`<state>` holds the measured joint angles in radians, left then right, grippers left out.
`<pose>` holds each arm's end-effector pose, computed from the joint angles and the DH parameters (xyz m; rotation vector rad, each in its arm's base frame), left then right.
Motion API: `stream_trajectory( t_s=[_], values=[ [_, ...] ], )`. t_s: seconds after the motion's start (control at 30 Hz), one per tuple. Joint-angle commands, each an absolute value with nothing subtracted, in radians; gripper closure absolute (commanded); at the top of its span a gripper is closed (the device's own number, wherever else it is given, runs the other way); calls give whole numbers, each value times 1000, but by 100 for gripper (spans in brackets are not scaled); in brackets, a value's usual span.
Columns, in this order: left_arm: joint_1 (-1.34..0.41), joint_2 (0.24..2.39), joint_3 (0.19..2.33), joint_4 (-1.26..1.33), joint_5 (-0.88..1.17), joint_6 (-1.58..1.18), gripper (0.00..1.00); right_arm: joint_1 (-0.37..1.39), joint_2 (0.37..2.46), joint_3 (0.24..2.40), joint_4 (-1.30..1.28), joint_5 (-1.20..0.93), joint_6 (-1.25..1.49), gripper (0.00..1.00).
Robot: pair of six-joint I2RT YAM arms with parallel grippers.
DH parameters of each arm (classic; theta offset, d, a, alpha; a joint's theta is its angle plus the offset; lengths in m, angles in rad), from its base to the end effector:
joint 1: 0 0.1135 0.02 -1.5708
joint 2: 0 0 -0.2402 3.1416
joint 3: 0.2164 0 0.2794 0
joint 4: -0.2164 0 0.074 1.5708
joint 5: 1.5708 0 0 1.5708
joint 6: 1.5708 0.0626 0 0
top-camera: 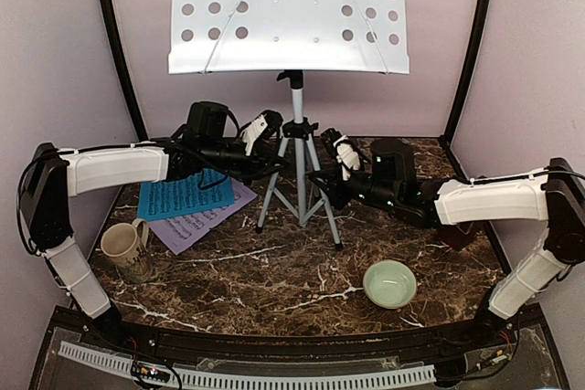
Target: Set up the instrument practice props
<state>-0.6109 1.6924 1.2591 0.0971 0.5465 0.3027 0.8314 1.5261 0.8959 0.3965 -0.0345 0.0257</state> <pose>0.3437 -0.2804 0.2497 1.1680 1.5263 -0.7274 0.2666 0.2955 0.2095 -0.7488 1.6928 0.6366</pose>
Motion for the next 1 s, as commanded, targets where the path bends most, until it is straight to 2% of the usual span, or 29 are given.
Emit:
stream_trajectory(
  t_s=[0.0,0.07,0.13,0.3,0.47,0.53,0.63,0.97],
  values=[
    [-507,1592,1215,108,340,305,97,793,1497,866,293,71,120,100],
    [-522,1602,1205,112,356,283,90,804,1512,877,294,75,123,100],
    [-525,1602,1184,129,376,250,76,810,1518,882,294,79,127,100],
    [-525,1531,1051,242,350,205,50,813,1506,875,293,90,125,100],
    [-523,1491,923,297,359,214,42,813,1506,874,292,82,117,100],
    [-525,1506,903,286,377,243,34,814,1509,877,292,75,114,100],
    [-527,1536,887,288,413,270,32,815,1507,878,290,66,108,100],
    [-609,1692,972,231,475,359,36,815,1500,869,300,44,92,97]
  ],
)
